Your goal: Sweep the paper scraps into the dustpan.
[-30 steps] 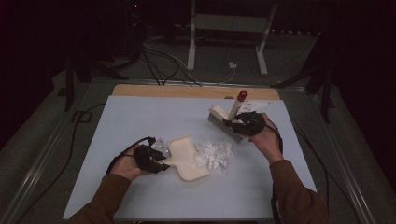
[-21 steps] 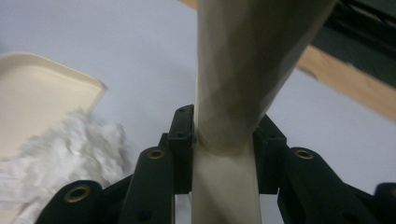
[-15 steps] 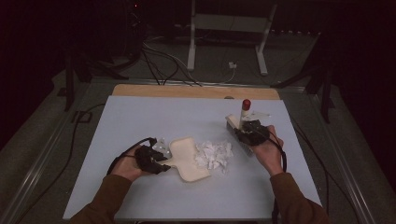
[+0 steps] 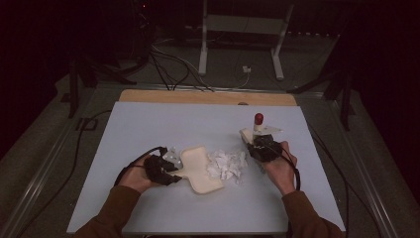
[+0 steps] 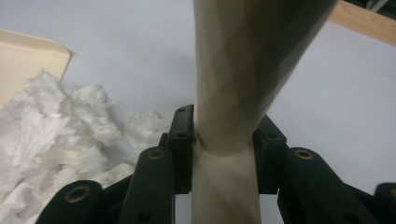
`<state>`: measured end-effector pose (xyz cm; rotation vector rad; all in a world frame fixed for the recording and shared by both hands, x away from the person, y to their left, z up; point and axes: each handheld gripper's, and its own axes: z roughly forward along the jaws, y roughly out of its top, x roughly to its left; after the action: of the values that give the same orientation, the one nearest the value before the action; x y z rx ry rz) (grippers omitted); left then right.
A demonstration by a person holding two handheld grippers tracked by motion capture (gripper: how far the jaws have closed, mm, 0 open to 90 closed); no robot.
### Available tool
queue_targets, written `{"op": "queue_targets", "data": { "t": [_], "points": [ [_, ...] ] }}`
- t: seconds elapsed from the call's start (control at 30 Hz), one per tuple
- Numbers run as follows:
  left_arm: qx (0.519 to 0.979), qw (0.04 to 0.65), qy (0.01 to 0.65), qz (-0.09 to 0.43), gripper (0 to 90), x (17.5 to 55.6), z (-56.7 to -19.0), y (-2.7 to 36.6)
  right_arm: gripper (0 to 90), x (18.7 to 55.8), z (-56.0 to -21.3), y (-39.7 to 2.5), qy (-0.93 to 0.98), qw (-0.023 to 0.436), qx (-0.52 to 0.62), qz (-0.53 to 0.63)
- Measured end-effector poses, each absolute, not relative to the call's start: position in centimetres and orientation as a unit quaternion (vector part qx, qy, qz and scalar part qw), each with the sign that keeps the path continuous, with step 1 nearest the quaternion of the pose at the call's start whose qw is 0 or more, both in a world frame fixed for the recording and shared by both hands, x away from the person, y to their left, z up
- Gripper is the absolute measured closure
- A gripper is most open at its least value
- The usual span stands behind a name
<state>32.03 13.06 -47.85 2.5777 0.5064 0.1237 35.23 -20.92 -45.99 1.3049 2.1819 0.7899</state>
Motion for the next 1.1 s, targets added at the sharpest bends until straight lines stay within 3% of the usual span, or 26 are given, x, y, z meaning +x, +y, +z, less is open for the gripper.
{"op": "queue_targets", "data": {
  "t": [1.1],
  "points": [
    [0.950, 0.249, 0.184, 0.043, 66.3, 32.1, -47.8, 12.7, 67.2, 33.3, -45.9, -16.0, 0.806, 0.179, 0.468, 0.316]
  ]
}}
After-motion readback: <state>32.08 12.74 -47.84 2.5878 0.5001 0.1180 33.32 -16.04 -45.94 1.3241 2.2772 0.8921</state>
